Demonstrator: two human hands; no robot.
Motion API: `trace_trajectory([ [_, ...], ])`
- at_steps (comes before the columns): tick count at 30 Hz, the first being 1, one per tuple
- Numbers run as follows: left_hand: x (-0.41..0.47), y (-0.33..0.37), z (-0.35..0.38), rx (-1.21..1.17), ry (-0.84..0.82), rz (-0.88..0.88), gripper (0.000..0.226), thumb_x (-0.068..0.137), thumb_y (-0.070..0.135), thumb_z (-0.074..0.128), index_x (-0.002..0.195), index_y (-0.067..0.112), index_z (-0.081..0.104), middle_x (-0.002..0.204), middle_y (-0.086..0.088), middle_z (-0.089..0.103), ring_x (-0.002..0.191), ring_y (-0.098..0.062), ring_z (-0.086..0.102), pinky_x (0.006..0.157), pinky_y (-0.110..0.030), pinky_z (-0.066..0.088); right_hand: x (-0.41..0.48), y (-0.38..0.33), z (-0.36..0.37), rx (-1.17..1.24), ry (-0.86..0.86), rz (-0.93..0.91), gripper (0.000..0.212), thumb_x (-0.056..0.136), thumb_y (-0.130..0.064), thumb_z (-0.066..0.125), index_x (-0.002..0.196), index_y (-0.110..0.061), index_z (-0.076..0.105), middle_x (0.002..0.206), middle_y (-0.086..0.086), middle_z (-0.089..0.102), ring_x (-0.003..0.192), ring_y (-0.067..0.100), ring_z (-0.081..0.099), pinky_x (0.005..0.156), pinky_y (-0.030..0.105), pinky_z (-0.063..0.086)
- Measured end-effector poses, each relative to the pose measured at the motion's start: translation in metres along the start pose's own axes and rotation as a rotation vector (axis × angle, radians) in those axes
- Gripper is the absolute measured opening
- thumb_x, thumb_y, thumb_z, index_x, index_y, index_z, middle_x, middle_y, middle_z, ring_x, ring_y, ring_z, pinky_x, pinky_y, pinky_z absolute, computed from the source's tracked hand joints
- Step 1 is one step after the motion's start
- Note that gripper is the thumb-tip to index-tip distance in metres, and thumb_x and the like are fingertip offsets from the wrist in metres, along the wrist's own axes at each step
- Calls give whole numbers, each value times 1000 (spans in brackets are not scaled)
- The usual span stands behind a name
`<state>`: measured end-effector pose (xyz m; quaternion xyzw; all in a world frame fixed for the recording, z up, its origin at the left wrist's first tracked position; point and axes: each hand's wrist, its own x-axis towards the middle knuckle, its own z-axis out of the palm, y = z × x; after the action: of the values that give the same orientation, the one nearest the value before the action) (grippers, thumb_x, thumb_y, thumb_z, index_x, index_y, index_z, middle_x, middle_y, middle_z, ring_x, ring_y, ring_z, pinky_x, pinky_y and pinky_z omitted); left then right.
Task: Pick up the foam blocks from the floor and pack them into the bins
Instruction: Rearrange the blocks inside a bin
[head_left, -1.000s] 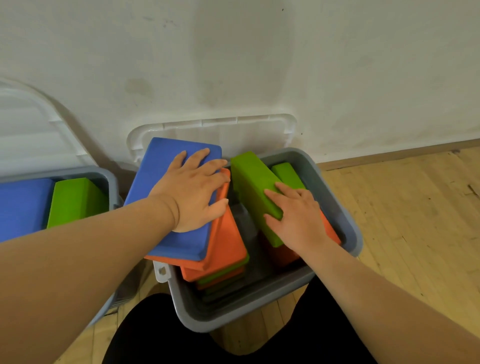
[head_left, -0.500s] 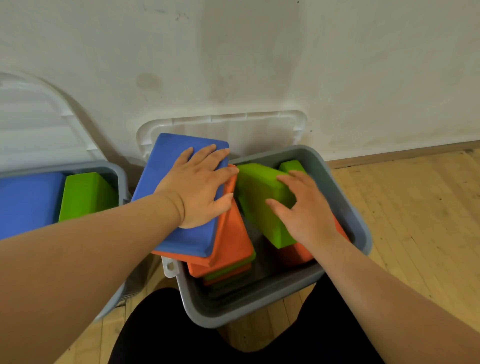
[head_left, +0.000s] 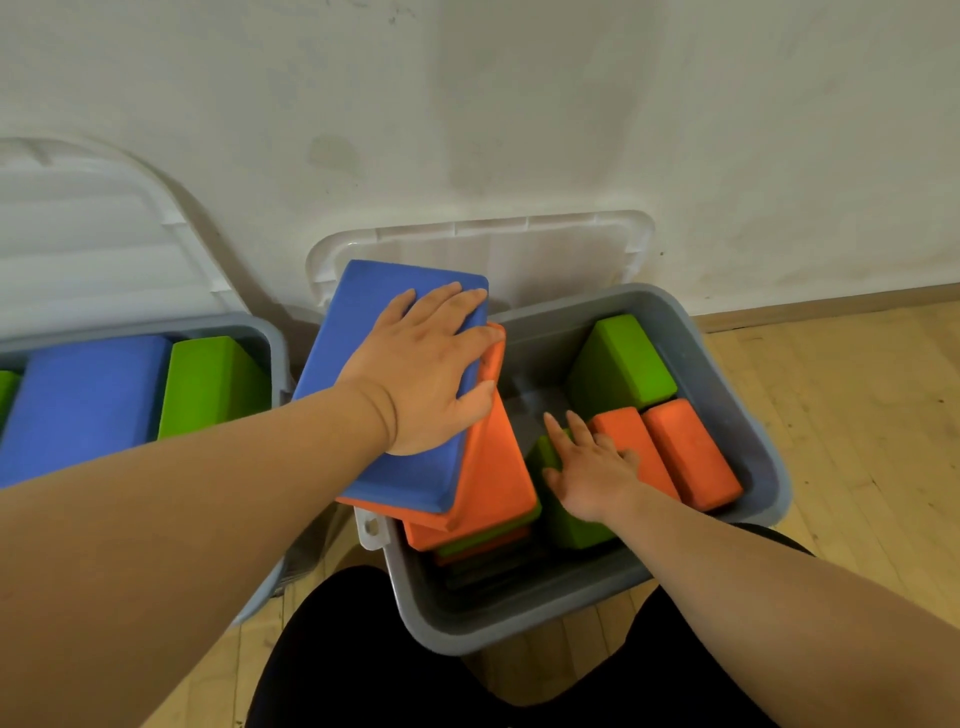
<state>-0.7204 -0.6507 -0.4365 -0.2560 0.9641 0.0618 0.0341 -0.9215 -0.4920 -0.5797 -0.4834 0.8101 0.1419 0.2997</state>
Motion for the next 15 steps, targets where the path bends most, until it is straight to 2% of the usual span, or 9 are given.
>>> trace_trajectory([
  [2,0,0,0,-9,5,7,79,88,66,16,157,33,34,170,-4,15,157,-26,9,126,-52,7,4,-3,-5,18,-19,-3,80,101,-57,43,159,-46,-11,171,-11,-12,155,29,11,114,59,22],
  [4,-2,-1,2,-46,46,-1,77,89,64,20,154,29,41,166,-7,26,154,-29,20,124,-52,14,0,-5,-10,15,-51,-21,84,99,-58,48,159,-47,-9,170,-12,-14,156,29,9,114,58,23],
  [7,-2,1,4,-64,194,-50,71,90,60,29,139,17,57,136,-13,53,125,-36,49,104,-52,37,-15,-2,-16,135,21,-61,86,98,-48,57,161,-46,-2,171,-8,-11,156,31,8,118,55,25],
  [9,-3,9,3,-33,274,-117,66,89,57,32,127,12,61,115,-11,57,104,-35,53,87,-48,41,-30,-6,-27,426,183,-113,81,99,-37,60,163,-40,10,171,-2,8,154,25,21,119,43,30],
  [10,-3,15,0,-16,281,-144,62,89,55,32,121,11,62,109,-10,57,98,-34,53,82,-47,41,-37,-12,-36,616,256,-124,76,100,-33,62,162,-38,18,167,1,25,146,18,38,114,34,38],
  [11,-3,20,-2,-16,266,-160,59,90,54,32,117,12,62,106,-8,57,96,-33,53,80,-46,41,-43,-19,-45,798,297,-123,71,99,-29,64,159,-38,26,158,1,42,127,10,56,101,24,47],
  [12,-4,24,-3,-40,246,-166,57,90,53,32,114,12,63,105,-7,58,96,-32,53,80,-46,41,-49,-26,-55,946,298,-117,68,99,-24,65,157,-38,32,149,0,52,106,4,64,85,16,51],
  [13,-6,25,-4,-87,229,-168,56,90,52,31,112,12,64,106,-6,60,97,-31,55,81,-46,42,-52,-32,-61,1043,277,-126,67,98,-20,66,156,-35,35,146,-4,54,101,1,63,77,11,48],
  [15,-13,20,-7,-245,197,-171,57,89,48,31,120,15,65,121,-5,63,113,-31,56,94,-46,42,-60,-42,-66,1094,228,-202,69,96,-13,68,156,-29,37,149,-8,48,118,4,58,85,13,47],
])
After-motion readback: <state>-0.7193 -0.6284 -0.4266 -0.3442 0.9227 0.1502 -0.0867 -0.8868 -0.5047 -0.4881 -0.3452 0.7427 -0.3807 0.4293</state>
